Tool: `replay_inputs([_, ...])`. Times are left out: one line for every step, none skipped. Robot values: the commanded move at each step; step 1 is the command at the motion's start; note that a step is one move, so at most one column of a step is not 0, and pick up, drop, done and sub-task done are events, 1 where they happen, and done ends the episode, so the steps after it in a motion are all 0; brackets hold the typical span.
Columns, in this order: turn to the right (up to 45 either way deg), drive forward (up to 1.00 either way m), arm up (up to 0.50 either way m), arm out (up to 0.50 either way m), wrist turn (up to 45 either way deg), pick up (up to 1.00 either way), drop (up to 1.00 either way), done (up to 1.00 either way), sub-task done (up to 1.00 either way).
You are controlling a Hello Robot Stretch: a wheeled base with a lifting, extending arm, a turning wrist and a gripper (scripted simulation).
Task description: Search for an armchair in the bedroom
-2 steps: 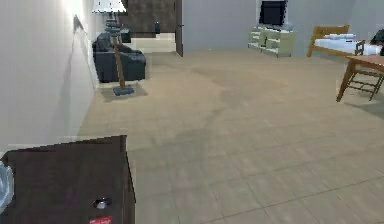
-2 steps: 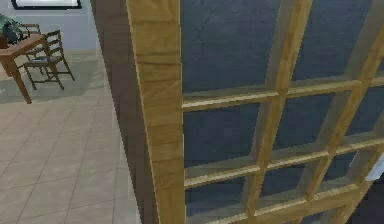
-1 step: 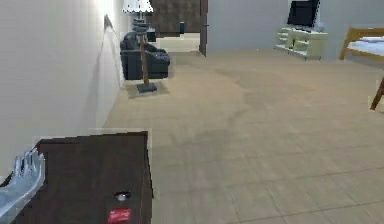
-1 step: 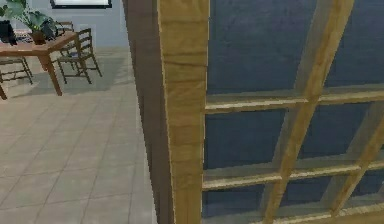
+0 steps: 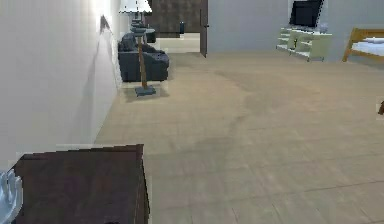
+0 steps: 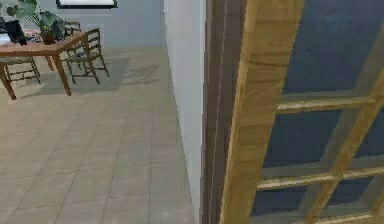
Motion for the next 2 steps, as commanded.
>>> replay_inputs([33.0, 0.0, 0.0, 0.0, 0.0, 0.0, 0.0, 0.0, 0.0])
replay_inputs([0.0, 0.45, 0.0, 0.0, 0.0, 0.0, 0.0, 0.0, 0.0])
